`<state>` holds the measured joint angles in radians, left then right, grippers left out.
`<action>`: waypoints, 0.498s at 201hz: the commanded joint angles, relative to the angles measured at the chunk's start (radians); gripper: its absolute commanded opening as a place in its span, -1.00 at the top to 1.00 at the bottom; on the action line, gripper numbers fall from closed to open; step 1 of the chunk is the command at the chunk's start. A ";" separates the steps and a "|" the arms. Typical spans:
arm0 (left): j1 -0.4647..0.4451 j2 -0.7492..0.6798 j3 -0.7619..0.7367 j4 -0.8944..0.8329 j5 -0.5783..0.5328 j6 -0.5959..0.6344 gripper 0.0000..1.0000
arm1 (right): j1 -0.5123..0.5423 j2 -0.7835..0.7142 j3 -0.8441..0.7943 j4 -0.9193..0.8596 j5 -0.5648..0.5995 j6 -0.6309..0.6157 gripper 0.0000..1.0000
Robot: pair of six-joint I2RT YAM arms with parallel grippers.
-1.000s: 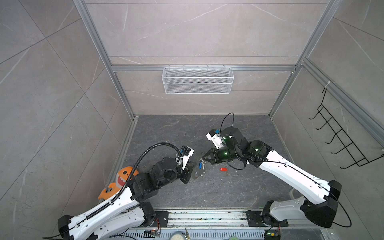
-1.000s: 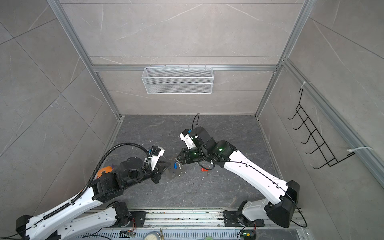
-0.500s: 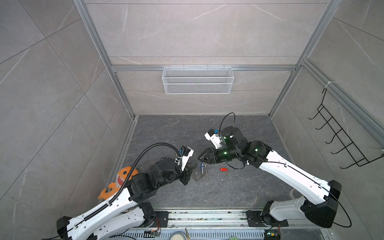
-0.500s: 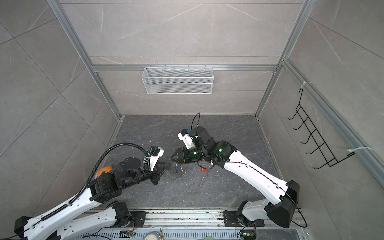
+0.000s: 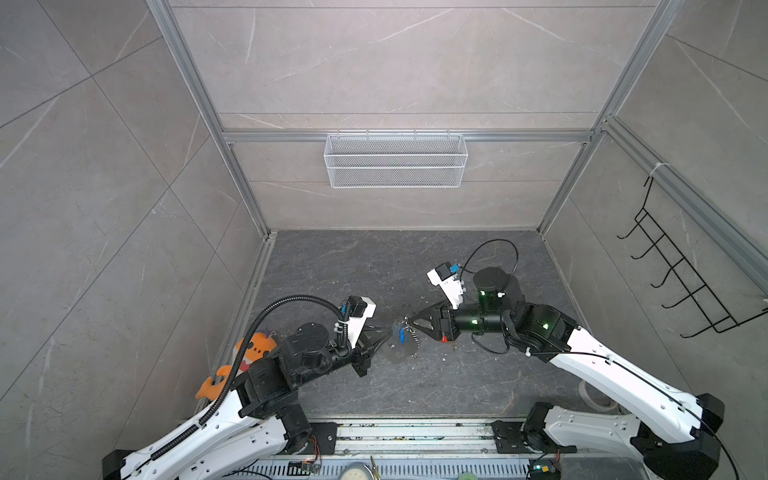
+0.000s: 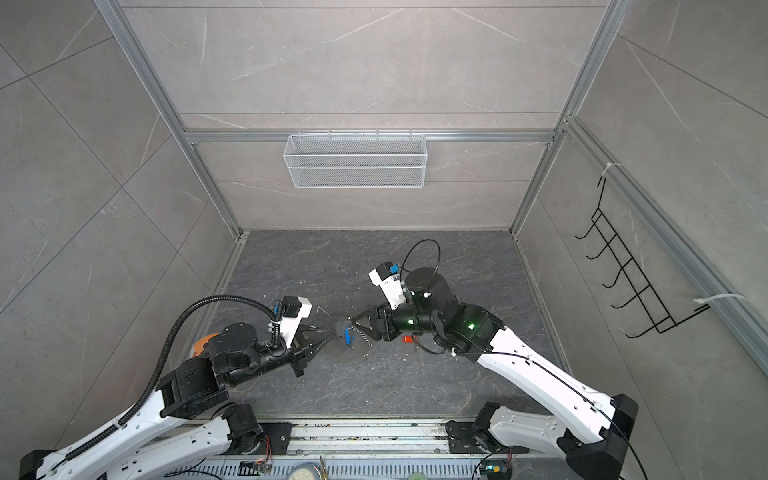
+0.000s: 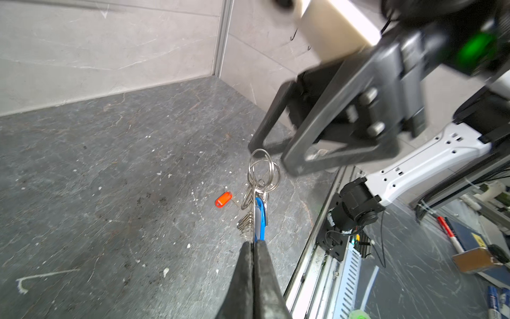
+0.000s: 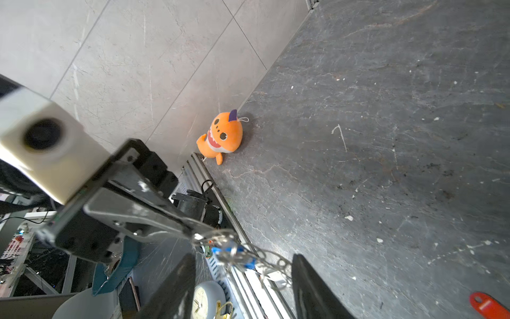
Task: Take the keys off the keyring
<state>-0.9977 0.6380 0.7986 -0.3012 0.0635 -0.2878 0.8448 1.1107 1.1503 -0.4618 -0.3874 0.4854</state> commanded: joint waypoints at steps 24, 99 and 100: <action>0.001 -0.029 -0.009 0.098 0.036 -0.014 1.00 | 0.003 -0.062 -0.063 0.097 -0.007 -0.070 -0.04; 0.001 -0.033 -0.025 0.144 0.069 -0.020 1.00 | 0.004 -0.042 -0.087 0.146 -0.009 -0.061 0.50; 0.001 -0.033 -0.026 0.145 0.069 -0.020 1.00 | 0.005 -0.042 -0.088 0.145 -0.007 -0.061 0.53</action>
<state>-0.9977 0.6193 0.7715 -0.2554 0.0948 -0.2928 0.8448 1.0561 1.0767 -0.3458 -0.3954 0.4309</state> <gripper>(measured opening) 0.045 0.337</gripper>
